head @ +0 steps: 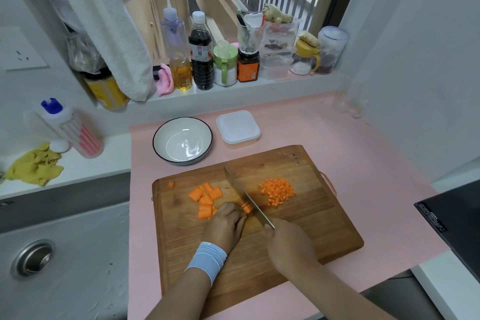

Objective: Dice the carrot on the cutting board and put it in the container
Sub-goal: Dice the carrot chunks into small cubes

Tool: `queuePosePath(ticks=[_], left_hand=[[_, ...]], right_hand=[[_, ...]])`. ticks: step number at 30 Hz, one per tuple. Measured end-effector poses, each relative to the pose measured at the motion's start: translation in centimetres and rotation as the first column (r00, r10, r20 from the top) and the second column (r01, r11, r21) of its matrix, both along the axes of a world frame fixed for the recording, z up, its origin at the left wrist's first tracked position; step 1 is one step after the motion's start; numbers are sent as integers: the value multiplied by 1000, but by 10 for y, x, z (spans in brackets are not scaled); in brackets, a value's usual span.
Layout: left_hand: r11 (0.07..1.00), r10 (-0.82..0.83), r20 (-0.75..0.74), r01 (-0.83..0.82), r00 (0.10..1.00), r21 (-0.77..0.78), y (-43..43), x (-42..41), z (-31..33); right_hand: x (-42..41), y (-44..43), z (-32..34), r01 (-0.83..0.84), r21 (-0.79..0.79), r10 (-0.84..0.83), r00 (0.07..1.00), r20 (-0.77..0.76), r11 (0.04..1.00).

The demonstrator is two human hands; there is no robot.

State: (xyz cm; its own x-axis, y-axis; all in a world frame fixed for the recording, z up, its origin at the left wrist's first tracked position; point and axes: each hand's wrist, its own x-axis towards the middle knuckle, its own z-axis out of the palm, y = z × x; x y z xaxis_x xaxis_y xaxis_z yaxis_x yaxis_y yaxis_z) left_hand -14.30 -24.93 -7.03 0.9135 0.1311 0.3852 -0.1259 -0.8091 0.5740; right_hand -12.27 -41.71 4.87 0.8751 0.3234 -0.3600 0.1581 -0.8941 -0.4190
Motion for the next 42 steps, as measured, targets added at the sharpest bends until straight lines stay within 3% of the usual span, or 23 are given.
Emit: queuePosePath(ticks=[8, 15, 24, 30, 42], left_hand=[[1000, 2, -6, -2, 1000, -12, 0, 0, 1], [1000, -4, -13, 4, 1000, -11, 0, 0, 2], [999, 4, -10, -5, 1000, -44, 0, 0, -2], [999, 12, -23, -13, 1000, -50, 2, 1, 0], [998, 17, -36, -19, 999, -56, 1, 0, -2]], right_hand=[[-1, -5, 0, -20, -9, 20, 999, -40, 1000], [17, 3, -3, 31, 44, -23, 985, -171, 999], [19, 11, -6, 29, 31, -24, 991, -133, 999], [6, 8, -2, -16, -11, 15, 1000, -27, 1000], [0, 0, -2, -13, -38, 11, 998, -57, 999]])
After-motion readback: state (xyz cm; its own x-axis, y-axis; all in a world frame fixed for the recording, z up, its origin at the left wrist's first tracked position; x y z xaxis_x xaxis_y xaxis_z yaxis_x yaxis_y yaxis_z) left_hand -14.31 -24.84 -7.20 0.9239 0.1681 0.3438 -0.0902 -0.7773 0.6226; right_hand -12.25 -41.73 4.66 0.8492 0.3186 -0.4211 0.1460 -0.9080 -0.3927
